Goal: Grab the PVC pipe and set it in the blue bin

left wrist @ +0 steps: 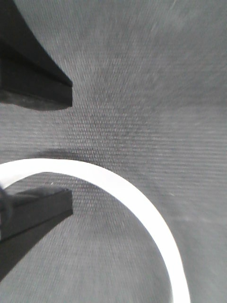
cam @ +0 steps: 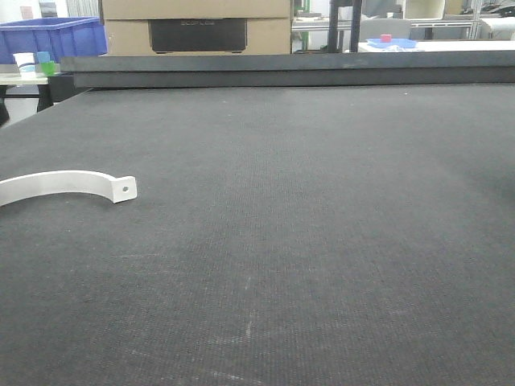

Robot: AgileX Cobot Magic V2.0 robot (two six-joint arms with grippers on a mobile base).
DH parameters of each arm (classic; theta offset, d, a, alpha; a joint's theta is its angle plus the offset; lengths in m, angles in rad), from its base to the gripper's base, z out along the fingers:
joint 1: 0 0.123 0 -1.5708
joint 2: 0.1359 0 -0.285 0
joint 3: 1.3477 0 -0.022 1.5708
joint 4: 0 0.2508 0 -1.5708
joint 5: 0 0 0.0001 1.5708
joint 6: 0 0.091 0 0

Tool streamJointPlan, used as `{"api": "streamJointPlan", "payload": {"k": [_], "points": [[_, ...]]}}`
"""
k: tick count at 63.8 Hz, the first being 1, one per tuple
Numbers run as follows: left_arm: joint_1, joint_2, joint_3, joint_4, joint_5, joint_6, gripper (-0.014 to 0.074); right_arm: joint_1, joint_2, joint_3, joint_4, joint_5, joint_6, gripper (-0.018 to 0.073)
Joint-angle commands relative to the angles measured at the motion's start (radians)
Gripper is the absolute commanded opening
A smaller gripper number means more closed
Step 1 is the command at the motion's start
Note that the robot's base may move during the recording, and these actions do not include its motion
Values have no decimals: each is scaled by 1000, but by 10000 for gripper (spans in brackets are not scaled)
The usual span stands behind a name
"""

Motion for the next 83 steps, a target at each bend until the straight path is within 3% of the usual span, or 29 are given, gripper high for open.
{"api": "streamJointPlan", "payload": {"k": [1, 23, 30, 37, 50, 60, 66, 76, 83], "points": [[0, 22, -7, -14, -3, 0, 286, 0, -5, -5, -3, -9, 0, -169], [0, 66, -7, -19, 6, 0, 165, 0, -5, -5, -3, -25, 0, -169], [0, 66, -7, -19, 13, 0, 53, 0, -5, -5, -3, -32, 0, -169], [0, 66, -7, -19, 15, 0, -115, 0, -5, -5, -3, -47, 0, -169], [0, 7, -12, -39, 30, 0, -111, 0, -30, -5, -3, -55, 0, -169], [0, -175, -14, -84, 9, 0, -111, 0, -121, -5, -3, -115, 0, -169], [0, -281, -11, -101, -42, 0, -111, 0, -176, -5, -3, -167, 0, -169], [0, -462, 56, -126, -266, 0, -111, 0, -269, 4, -3, -254, -34, -169], [0, -568, 152, -151, -430, 0, -111, 0, -351, 73, -3, -394, -51, -169]]}}
